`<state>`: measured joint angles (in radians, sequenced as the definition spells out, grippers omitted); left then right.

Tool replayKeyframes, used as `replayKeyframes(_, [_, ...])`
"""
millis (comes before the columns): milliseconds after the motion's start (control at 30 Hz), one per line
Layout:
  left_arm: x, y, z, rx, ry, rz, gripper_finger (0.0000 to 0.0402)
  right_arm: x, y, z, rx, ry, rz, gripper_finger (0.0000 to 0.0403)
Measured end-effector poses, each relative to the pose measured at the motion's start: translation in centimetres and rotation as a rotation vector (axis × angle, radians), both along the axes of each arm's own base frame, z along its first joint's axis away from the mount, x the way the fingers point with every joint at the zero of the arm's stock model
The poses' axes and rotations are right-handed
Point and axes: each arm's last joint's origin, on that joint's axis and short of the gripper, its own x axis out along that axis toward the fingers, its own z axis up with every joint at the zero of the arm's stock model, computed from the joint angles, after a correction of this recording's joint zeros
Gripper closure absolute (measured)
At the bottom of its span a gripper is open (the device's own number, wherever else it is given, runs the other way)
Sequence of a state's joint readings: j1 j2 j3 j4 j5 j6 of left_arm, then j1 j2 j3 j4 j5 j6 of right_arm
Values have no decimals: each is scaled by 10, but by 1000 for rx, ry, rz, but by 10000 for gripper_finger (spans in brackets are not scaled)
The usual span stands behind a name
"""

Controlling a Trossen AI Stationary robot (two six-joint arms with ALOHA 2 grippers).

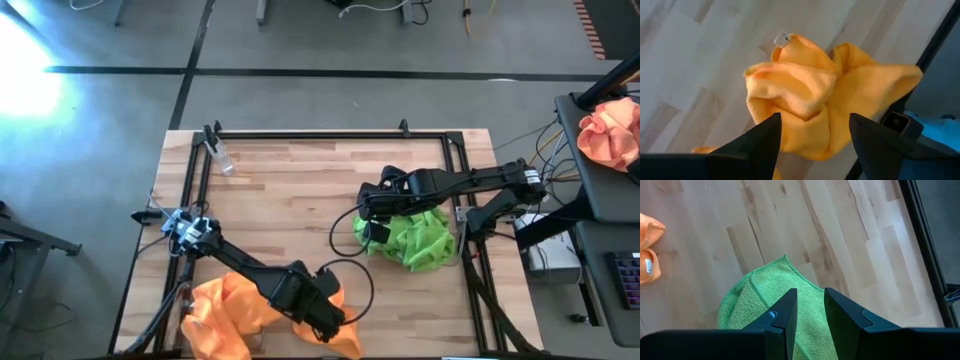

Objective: Sort microfiber towel by color & place in baskets
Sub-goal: Put the yellow towel into the left transparent bin

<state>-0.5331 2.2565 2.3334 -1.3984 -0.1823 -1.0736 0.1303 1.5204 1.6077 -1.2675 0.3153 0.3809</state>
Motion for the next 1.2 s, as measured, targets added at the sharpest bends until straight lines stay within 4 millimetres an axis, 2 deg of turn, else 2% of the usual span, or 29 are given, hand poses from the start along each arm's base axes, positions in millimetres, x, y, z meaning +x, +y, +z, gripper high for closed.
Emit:
replayKeyframes(200, [1,-1,-10,-6,23,-9,185,0,0,0,0,0,0,312])
replayKeyframes(567, [13,-10,-47,-77,-16,-62,185,0,0,0,1,-1,-2,312])
replayKeyframes(967, [18,-11,-68,-4,-56,-201,185,0,0,0,2,-2,-4,312])
replayKeyframes(1200, [18,-7,-93,12,-39,-218,185,0,0,0,2,-2,-3,312])
